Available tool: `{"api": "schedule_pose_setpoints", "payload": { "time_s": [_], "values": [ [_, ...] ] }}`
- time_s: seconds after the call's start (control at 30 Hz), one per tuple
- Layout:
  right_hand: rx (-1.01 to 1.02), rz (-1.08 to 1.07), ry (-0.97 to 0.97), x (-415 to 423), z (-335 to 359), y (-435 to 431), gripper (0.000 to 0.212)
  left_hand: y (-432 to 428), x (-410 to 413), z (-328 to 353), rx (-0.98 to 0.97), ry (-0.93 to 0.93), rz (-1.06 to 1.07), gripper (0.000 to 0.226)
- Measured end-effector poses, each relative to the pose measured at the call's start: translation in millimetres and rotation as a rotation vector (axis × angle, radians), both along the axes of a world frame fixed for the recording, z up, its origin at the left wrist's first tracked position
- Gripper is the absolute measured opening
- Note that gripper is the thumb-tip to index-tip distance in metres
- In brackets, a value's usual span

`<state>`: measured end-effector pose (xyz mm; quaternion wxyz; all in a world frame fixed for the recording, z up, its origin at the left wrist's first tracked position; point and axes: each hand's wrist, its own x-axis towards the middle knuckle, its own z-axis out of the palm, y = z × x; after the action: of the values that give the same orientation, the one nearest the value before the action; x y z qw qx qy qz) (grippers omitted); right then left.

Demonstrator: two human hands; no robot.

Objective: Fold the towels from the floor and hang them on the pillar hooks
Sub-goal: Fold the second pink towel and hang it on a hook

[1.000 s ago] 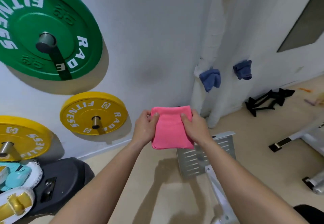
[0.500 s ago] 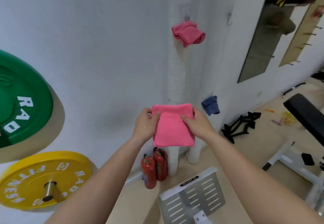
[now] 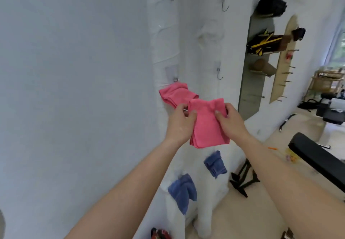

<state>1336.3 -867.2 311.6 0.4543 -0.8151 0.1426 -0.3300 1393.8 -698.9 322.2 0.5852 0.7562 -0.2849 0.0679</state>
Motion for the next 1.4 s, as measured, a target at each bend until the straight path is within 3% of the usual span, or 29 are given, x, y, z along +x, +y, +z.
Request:
{"api": "schedule_pose_setpoints", "payload": {
  "time_s": [0.17, 0.43, 0.6, 0.77, 1.03, 1.27, 1.33, 1.4],
  "values": [
    [-0.064, -0.003, -0.016, 36.3, 24.9, -78.5, 0.025, -79.4, 35.5, 13.8, -0.031, -0.069, 0.035, 0.030],
    [-0.093, -0.015, -0.016, 124.6, 57.1, -209.6, 0.017, -215.4, 112.3, 25.2, -0.167, 0.097, 0.165, 0.026],
    [0.014, 0.044, 0.001, 193.6, 78.9, -273.8, 0.011, -273.6, 169.1, 36.5, -0.284, 0.144, 0.277, 0.019],
    [0.105, 0.131, -0.025, 251.7, 94.4, -305.2, 0.012, -299.7, 221.9, 39.1, -0.405, 0.160, 0.338, 0.005],
    [0.075, 0.257, 0.049, 286.6, 66.2, -326.7, 0.012, -304.4, 261.0, 7.5, -0.425, 0.172, 0.268, 0.005],
    [0.400, 0.240, 0.148, 278.3, 33.8, -323.0, 0.021, -304.0, 244.1, -10.8, -0.395, 0.430, 0.103, 0.022],
    [0.405, 0.221, 0.098, 272.4, 38.1, -321.5, 0.025, -302.4, 242.8, -5.3, -0.363, 0.350, 0.191, 0.022],
    [0.341, 0.238, 0.032, 267.2, 45.6, -322.0, 0.022, -300.0, 240.5, 4.2, -0.218, 0.119, 0.378, 0.028]
  ]
}}
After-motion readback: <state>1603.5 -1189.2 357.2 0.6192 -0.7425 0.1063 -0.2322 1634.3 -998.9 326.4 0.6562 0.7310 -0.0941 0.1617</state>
